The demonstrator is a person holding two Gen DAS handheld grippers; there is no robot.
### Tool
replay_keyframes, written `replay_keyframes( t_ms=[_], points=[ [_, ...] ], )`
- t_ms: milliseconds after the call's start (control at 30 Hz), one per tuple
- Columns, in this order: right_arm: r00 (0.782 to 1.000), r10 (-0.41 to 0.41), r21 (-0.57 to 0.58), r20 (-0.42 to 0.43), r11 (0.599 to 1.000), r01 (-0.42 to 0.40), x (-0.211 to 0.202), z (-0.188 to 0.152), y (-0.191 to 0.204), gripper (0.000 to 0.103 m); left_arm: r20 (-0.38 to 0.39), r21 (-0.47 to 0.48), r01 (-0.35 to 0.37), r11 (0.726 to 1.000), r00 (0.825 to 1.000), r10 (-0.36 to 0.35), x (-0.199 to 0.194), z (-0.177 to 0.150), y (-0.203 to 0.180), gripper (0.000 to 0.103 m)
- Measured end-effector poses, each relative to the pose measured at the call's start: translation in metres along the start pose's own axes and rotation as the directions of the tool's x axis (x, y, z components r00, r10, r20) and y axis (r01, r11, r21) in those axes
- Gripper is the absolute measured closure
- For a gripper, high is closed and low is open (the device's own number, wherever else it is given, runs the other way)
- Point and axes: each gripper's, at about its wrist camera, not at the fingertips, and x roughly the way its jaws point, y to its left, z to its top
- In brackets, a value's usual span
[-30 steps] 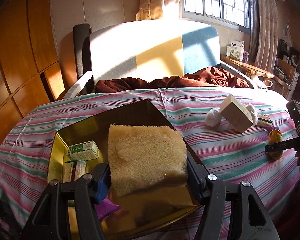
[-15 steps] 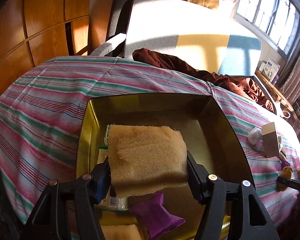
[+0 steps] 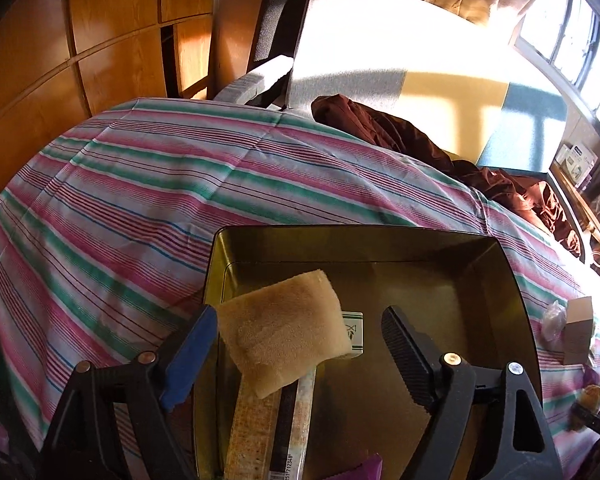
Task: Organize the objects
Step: 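Carry the beige sponge into the gold tray and open the left tool, then carry the yellow knitted sock into the gold tray and open the right tool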
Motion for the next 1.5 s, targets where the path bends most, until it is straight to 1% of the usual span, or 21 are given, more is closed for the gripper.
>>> replay_keyframes(
  t_ms=[33,200,333,533,633,800,867,900,933,1000,1033,1067,1100,1200,1300,1400,1500],
  points=[
    [1.000,-0.002,-0.001,0.000,1.000,0.002,-0.003,-0.003,0.010,0.063,0.010,0.000,0.003,1.000,1.000,-0.003,-0.005,-0.003,0.000,0.018],
    [1.000,-0.007,-0.010,0.000,1.000,0.007,-0.006,-0.004,0.018,0.063,0.080,0.052,0.000,0.999,0.997,-0.004,-0.039,-0.027,-0.013,0.017],
    [1.000,-0.005,-0.021,0.001,1.000,0.005,-0.009,-0.005,0.028,0.063,0.132,0.088,0.013,0.996,0.991,-0.025,-0.064,-0.049,-0.025,0.014],
    [1.000,0.005,-0.035,0.003,0.999,-0.005,-0.014,-0.006,0.042,0.064,0.179,0.128,0.031,0.991,0.982,-0.054,-0.091,-0.078,-0.041,0.013],
    [0.999,0.035,-0.061,0.001,0.998,-0.034,-0.017,-0.008,0.054,0.064,0.189,0.135,0.044,0.990,0.980,-0.069,-0.099,-0.088,-0.047,0.012],
    [0.996,0.092,-0.146,-0.010,0.985,-0.092,-0.020,-0.013,0.085,0.064,0.184,0.152,0.053,0.987,0.980,-0.081,-0.105,-0.102,-0.055,0.012],
    [0.994,0.110,-0.185,-0.015,0.976,-0.111,0.015,0.004,0.065,0.064,0.182,0.161,0.052,0.986,0.980,-0.082,-0.105,-0.107,-0.057,0.012],
    [0.993,0.115,-0.204,-0.017,0.972,-0.116,0.014,0.003,0.072,0.064,0.179,0.164,0.051,0.985,0.981,-0.081,-0.106,-0.110,-0.059,0.012],
    [0.993,0.120,-0.223,-0.020,0.967,-0.122,0.004,0.002,0.092,0.064,0.176,0.165,0.053,0.985,0.981,-0.083,-0.106,-0.112,-0.060,0.012],
    [0.991,0.132,-0.258,-0.024,0.957,-0.134,0.004,-0.001,0.103,0.064,0.171,0.170,0.056,0.984,0.982,-0.085,-0.106,-0.116,-0.061,0.012],
    [0.990,0.139,-0.273,-0.026,0.952,-0.141,0.035,0.005,0.082,0.064,0.170,0.174,0.054,0.983,0.982,-0.084,-0.105,-0.118,-0.062,0.012],
    [0.989,0.143,-0.288,-0.028,0.947,-0.145,0.053,0.007,0.071,0.064,0.170,0.178,0.052,0.983,0.982,-0.083,-0.106,-0.120,-0.062,0.012],
    [0.989,0.145,-0.303,-0.029,0.942,-0.147,0.060,0.005,0.067,0.064,0.172,0.181,0.052,0.982,0.982,-0.083,-0.106,-0.122,-0.063,0.012],
    [0.988,0.151,-0.337,-0.029,0.929,-0.152,0.060,0.001,0.081,0.065,0.172,0.192,0.051,0.980,0.982,-0.084,-0.108,-0.126,-0.064,0.012],
    [0.980,0.196,-0.339,-0.029,0.920,-0.194,0.055,-0.004,0.092,0.066,0.173,0.200,0.043,0.979,0.982,-0.079,-0.109,-0.129,-0.064,0.012],
    [0.973,0.231,-0.337,-0.001,0.916,-0.218,0.044,-0.012,0.109,0.066,0.176,0.203,0.039,0.978,0.982,-0.075,-0.110,-0.131,-0.062,0.012],
    [0.959,0.280,-0.338,0.038,0.907,-0.252,0.028,-0.006,0.119,0.066,0.176,0.201,0.042,0.979,0.981,-0.078,-0.110,-0.131,-0.059,0.012]
  ],
)
